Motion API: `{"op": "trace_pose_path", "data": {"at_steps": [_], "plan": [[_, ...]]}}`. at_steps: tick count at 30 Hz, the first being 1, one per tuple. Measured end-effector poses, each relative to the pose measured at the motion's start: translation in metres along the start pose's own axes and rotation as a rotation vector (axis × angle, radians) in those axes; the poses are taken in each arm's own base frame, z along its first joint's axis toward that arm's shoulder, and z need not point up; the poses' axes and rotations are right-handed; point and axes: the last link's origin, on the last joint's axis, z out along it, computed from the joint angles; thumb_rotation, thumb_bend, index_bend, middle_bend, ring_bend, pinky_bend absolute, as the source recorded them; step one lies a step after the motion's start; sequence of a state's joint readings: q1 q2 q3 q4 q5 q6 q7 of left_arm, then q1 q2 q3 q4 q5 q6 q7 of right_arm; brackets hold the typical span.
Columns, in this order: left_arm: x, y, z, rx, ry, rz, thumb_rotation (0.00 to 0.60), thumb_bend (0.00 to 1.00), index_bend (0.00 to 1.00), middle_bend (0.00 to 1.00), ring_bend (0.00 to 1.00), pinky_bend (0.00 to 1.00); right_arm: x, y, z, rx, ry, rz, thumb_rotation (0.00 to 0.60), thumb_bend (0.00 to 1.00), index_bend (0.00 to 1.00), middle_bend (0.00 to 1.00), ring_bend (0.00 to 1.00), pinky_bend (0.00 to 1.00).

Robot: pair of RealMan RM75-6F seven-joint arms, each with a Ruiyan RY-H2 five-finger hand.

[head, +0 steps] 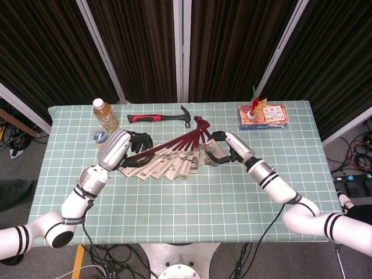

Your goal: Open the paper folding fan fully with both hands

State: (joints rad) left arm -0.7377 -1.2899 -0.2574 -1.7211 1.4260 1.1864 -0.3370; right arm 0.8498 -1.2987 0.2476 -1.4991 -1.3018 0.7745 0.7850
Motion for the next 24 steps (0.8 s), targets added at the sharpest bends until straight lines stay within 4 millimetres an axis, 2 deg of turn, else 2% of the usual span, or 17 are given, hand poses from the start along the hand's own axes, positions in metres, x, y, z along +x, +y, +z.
{"op": "trace_pose_path", "data": {"at_steps": [5,11,18,24], "plan": [[-0.002,-0.007,-0.003,-0.004,0.008,0.092,0.600,0.37,0.59,0.72,0.72,0.70,0.006,-0.002,-0.004,0.034,0.071,-0.182,0.600,0.38,0.74,0.51,0.34,0.13],[-0.013,-0.021,-0.009,-0.028,0.022,0.277,0.600,0.37,0.59,0.72,0.71,0.69,0.009,0.001,-0.012,0.107,0.216,-0.427,0.600,0.39,0.74,0.51,0.34,0.13],[-0.029,-0.041,-0.019,-0.037,0.016,0.476,0.600,0.36,0.59,0.71,0.71,0.69,0.010,0.019,-0.022,0.161,0.365,-0.615,0.600,0.39,0.74,0.51,0.34,0.12],[-0.045,-0.050,-0.026,-0.039,-0.007,0.632,0.600,0.36,0.58,0.71,0.71,0.68,0.003,0.034,-0.029,0.185,0.427,-0.740,0.600,0.39,0.74,0.50,0.33,0.08]]}}
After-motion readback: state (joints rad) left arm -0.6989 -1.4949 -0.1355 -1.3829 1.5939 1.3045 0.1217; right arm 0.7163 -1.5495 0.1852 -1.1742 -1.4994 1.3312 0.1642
